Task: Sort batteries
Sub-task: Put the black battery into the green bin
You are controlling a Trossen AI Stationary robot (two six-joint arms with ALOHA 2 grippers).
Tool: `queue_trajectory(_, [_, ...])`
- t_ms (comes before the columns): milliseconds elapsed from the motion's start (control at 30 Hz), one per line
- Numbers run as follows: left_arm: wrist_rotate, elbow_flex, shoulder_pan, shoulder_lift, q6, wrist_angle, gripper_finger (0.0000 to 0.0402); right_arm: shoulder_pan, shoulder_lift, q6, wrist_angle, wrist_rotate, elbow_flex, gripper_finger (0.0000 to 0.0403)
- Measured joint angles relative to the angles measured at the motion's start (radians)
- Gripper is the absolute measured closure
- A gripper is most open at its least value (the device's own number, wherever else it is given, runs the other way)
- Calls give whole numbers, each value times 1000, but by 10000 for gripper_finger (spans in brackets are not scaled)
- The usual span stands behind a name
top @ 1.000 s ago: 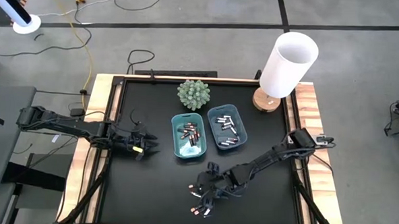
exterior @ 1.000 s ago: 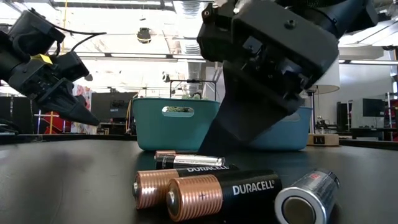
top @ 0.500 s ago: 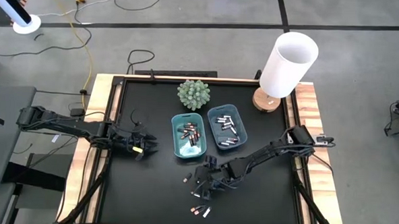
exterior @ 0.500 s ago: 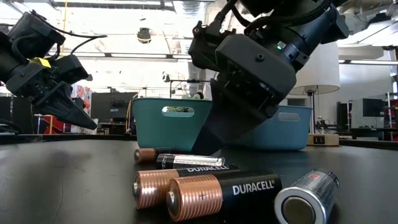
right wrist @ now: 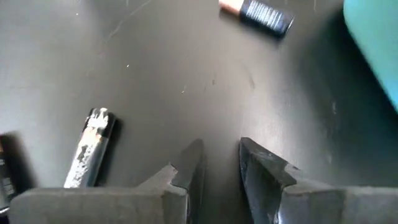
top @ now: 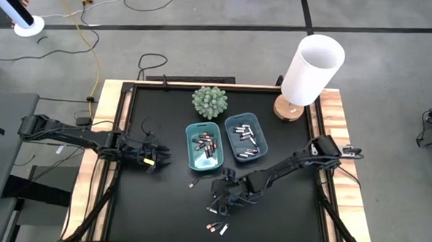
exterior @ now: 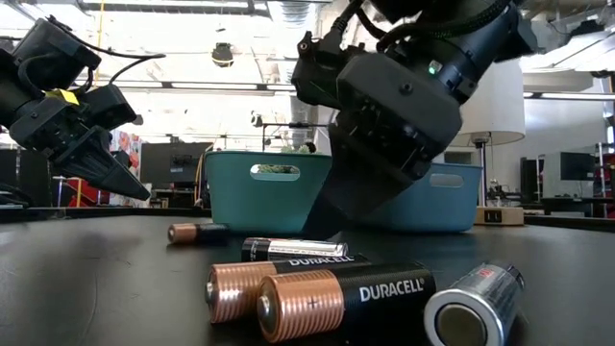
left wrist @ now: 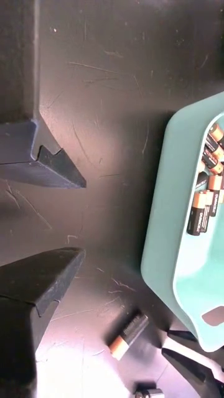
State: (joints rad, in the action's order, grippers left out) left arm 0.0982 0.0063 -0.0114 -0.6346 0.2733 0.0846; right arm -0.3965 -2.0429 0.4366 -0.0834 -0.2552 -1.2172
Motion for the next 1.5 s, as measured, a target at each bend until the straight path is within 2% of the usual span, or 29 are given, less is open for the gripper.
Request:
queue_trajectory(67, [0, 0, 0, 0, 0, 0, 240, 0, 6, 25, -49, 8, -19, 281])
queue_trajectory(233, [0, 0, 0, 0, 0, 0, 240, -2, 37, 293, -134, 15, -73, 280])
queue_trajectory(300, [0, 0, 0, 0, 0, 0, 240, -1, 38, 337, -130, 14, -87, 280])
queue_trajectory(533, [0, 0, 0, 0, 0, 0, 240, -1, 38, 304, -118, 6, -90, 269])
queue_trajectory(833, [0, 0, 0, 0, 0, 0, 240, -10, 37, 235, -102, 4, -90, 182])
queue_trajectory(933, [0, 0, 0, 0, 0, 0, 240, -9, 37, 236, -104, 4, -90, 165])
queue_trajectory(1500, [0, 0, 0, 0, 6, 0, 240, -12, 37, 236, -104, 4, -90, 177])
